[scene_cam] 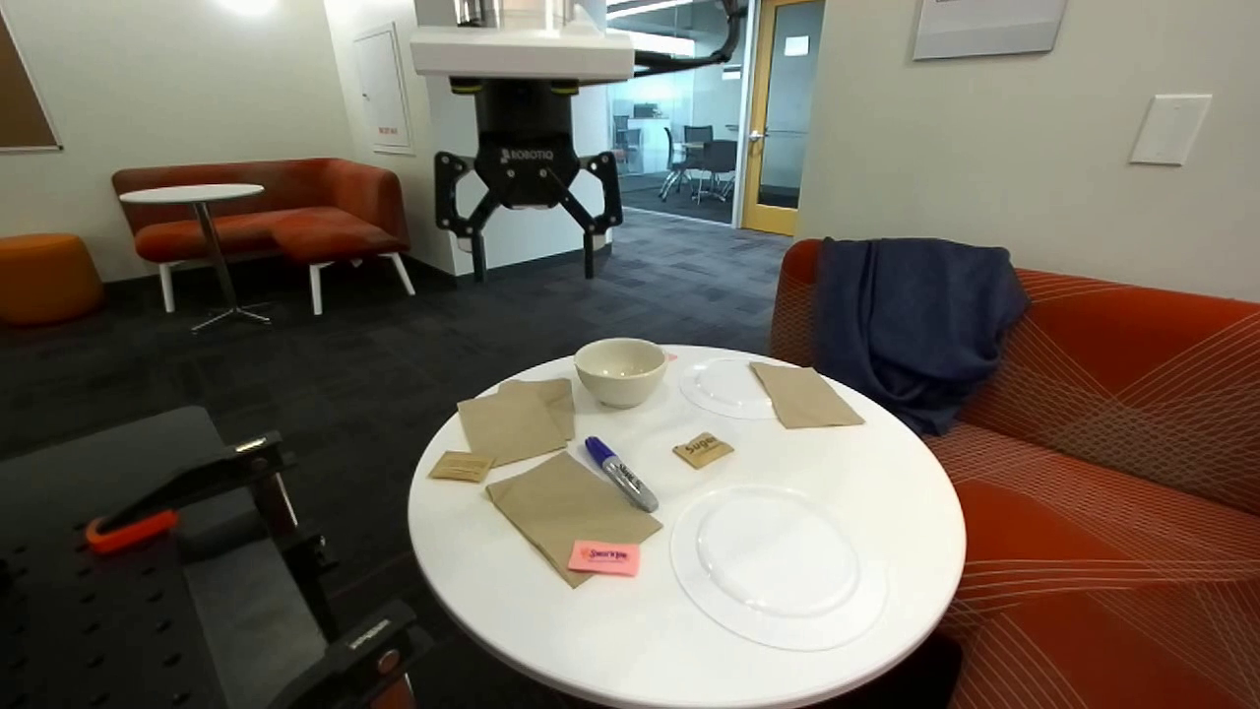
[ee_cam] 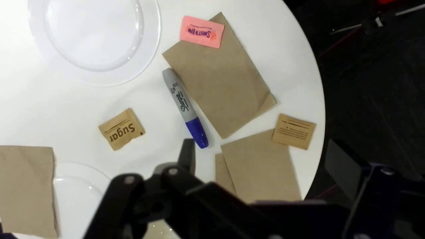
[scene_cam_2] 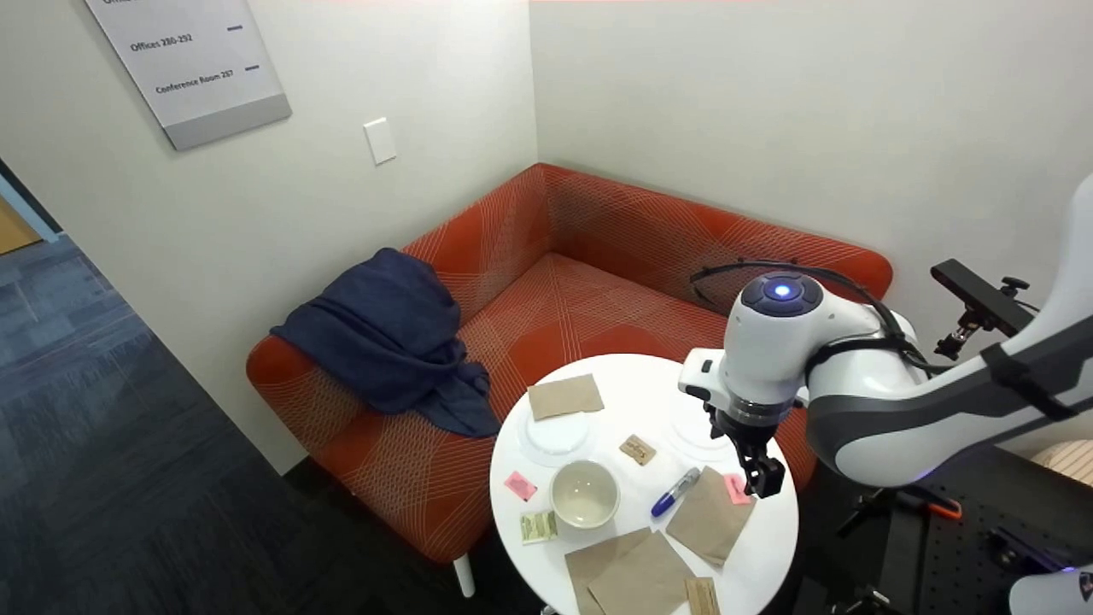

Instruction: Pick up the marker and put it in the bowl

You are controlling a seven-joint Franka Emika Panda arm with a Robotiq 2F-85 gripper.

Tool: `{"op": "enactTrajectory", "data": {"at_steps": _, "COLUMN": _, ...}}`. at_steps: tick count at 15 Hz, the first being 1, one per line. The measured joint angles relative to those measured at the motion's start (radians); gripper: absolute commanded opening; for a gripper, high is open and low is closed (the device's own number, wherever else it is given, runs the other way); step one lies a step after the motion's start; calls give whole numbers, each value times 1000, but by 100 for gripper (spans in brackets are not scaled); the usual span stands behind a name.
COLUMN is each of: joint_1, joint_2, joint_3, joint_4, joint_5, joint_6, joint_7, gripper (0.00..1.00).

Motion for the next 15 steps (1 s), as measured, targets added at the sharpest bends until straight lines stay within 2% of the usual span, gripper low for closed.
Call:
{"op": "enactTrajectory", "data": {"at_steps": 8, "joint_1": -4, "joint_2": 6, "joint_3": 4, "joint_4": 1, "joint_5": 4, "joint_6": 1, "joint_7": -12, "gripper": 100}}
{"op": "enactTrajectory", "data": {"at_steps": 15, "joint_1": -15, "joint_2": 86, "joint_3": 7, "joint_4": 52, "joint_5": -183, "joint_6": 9, "joint_7": -12, "gripper": 100}}
